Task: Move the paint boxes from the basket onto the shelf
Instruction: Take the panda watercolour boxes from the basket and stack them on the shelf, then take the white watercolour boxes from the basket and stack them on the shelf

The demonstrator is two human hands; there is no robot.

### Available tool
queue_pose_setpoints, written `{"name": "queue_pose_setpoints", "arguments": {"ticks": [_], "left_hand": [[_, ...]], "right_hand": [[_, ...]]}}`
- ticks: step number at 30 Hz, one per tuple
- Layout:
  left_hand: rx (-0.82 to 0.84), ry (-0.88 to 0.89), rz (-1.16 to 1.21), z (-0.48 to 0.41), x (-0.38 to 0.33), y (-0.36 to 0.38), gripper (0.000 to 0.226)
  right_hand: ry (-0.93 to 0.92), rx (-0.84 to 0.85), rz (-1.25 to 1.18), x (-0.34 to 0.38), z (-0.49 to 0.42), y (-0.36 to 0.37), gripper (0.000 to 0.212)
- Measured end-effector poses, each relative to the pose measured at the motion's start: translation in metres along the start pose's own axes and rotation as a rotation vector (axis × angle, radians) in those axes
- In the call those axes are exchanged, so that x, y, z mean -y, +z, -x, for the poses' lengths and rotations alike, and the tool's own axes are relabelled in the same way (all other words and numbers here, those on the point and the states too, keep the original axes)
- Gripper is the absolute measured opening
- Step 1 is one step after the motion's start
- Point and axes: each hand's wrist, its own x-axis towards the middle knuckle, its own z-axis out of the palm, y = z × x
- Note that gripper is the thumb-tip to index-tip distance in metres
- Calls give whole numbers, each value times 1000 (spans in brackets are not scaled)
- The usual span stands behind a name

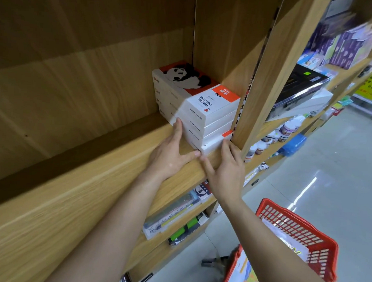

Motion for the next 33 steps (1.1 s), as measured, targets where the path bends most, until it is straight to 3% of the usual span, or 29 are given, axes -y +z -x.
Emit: {"name": "queue_pose_setpoints", "arguments": {"ticks": [8, 16, 20, 23, 27, 30, 33], "left_hand": [[-23, 100, 98, -9, 14, -6, 94], [-55, 77, 206, 16, 8, -7, 72], [-76, 137, 103, 61, -10, 9, 50], [-89, 294, 104, 106, -40, 38, 38], [67, 426, 71, 149, -74, 115, 37], [318, 316, 64, 161, -81, 184, 41], [456, 198, -42, 164, -75, 249, 36]], "right_hand": [[82, 41, 11, 4, -11, 15, 67], [86, 127, -8, 6, -2, -19, 70], [71, 94, 38, -28, 33, -61, 66], [170, 108, 102, -84, 71, -94, 61], [375, 239, 204, -187, 126, -133, 58], [530, 356, 235, -260, 165, -156, 55], [660, 484, 246, -316, 195, -169, 54]]}}
